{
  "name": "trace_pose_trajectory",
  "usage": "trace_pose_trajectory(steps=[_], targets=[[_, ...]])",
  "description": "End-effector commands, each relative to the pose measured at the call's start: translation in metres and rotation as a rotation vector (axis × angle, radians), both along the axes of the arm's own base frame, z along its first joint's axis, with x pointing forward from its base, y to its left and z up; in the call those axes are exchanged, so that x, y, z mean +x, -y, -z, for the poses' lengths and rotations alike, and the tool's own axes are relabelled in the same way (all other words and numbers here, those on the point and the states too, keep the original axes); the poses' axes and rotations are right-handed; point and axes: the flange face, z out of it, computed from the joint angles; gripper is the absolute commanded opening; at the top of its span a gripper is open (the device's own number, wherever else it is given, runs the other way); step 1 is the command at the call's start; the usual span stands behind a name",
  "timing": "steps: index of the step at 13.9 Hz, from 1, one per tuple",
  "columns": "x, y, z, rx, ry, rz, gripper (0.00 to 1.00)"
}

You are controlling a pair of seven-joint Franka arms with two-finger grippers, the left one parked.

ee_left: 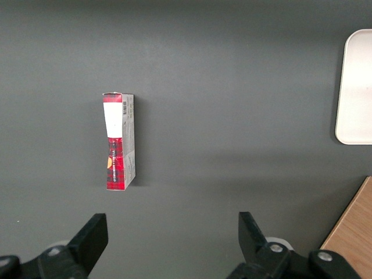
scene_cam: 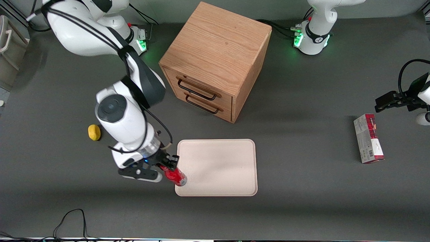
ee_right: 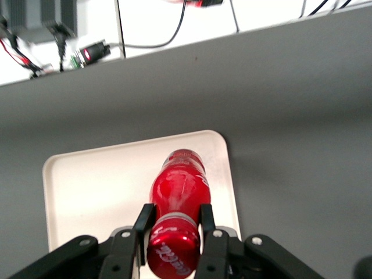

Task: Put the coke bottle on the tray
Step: 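Carry the bottle with the right gripper over the cream tray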

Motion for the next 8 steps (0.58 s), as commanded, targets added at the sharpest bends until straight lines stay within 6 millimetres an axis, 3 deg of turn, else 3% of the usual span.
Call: trace_pose_trajectory(steps=[1, 8], targets=[[0.005, -0.007, 0.023, -0.012, 0.021, -0.053, 0.0], [0.015, -0.004, 0.08, -0.047, 0.029, -0.151, 0.0]])
